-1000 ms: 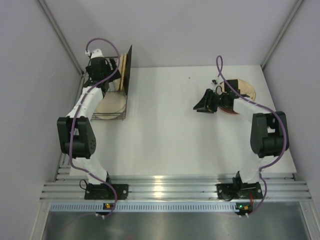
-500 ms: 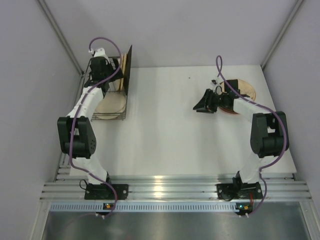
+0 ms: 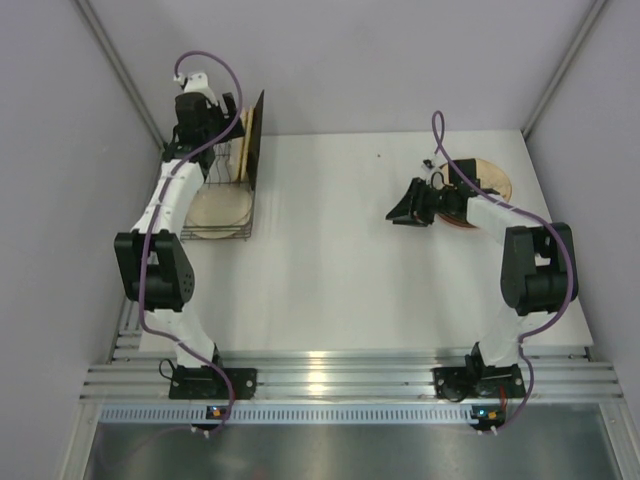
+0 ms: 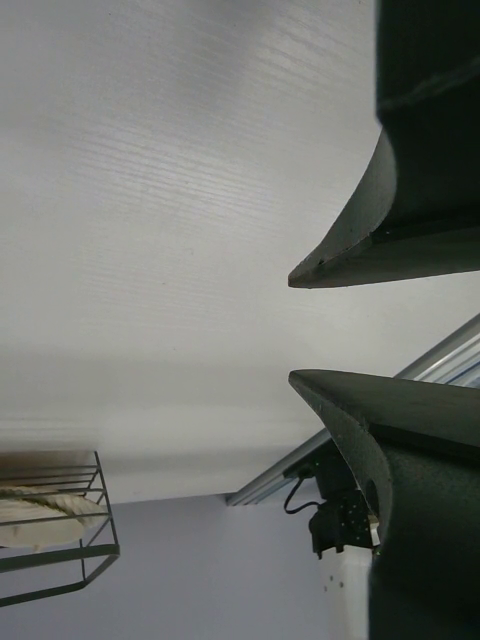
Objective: Unload the plates from the dish rack
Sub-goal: Grab a plate with the left arm
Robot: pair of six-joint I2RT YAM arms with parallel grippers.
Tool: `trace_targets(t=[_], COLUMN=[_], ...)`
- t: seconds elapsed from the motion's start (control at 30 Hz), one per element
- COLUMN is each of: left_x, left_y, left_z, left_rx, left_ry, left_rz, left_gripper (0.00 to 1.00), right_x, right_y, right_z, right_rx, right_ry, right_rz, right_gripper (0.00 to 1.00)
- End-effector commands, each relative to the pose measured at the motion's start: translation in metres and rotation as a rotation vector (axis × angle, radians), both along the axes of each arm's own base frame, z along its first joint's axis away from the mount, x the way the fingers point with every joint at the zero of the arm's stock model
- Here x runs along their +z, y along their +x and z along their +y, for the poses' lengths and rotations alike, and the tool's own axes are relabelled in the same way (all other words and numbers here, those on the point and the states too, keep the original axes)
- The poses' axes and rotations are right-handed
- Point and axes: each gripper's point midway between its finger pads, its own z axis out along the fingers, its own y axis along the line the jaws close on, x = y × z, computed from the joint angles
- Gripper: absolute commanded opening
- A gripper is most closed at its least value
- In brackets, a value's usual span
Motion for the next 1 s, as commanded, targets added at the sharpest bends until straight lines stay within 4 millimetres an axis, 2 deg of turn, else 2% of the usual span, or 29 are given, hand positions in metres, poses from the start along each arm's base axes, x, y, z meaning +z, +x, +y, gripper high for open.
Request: trace_targets(t=[0.0, 0.03, 0.17, 0.23, 0.5, 0.6, 0.63, 0.7, 0.73, 0.87, 0.97], left_x=[0.008, -0.001, -0.011, -0.023, -0.046, -0.061, -0.072, -0.077, -0.084, -0.096, -0.106], left_y=[0.011, 0.015, 0.021, 0.024, 0.026, 0.027, 0.029, 0.029, 0.03, 0.031, 0.032], left_z=[0.005, 0.008, 0.011, 0.01, 0.004, 0.014, 0.017, 0.027, 0.029, 0.031, 0.03], left_rx=[0.01, 0.022, 0.031, 0.022, -0.042, -0.008, 0.0, 0.049, 0.056, 0.063, 0.056], left_ry=[0.049, 0.057, 0.08, 0.087, 0.122, 0.159, 0.171, 0.201, 0.209, 0.227, 0.228], left_rz=[0.004, 0.025, 0.043, 0.068, 0.122, 0.172, 0.198, 0.226, 0.241, 0.264, 0.282], left_gripper=[0.86, 0.86, 0.85, 0.85, 0.84, 0.84, 0.84, 0.81, 0.79, 0.54, 0.51], right_x=[0.03, 0.03, 0.028, 0.027, 0.024, 0.023, 0.024, 0.022, 0.023, 0.022, 0.022], right_y=[0.006, 0.006, 0.006, 0.006, 0.006, 0.007, 0.007, 0.007, 0.008, 0.008, 0.007], right_z=[0.005, 0.005, 0.005, 0.005, 0.005, 0.005, 0.006, 0.006, 0.006, 0.006, 0.006], right_rx=[0.031, 0.031, 0.031, 0.031, 0.03, 0.03, 0.03, 0.029, 0.03, 0.028, 0.029], right_ry=[0.015, 0.015, 0.014, 0.014, 0.014, 0.014, 0.014, 0.014, 0.014, 0.013, 0.013], right_rz=[-0.11, -0.114, -0.109, -0.105, -0.095, -0.093, -0.092, -0.088, -0.09, -0.089, -0.088], right_gripper=[0.39, 0.39, 0.39, 0.39, 0.38, 0.38, 0.38, 0.38, 0.38, 0.38, 0.37])
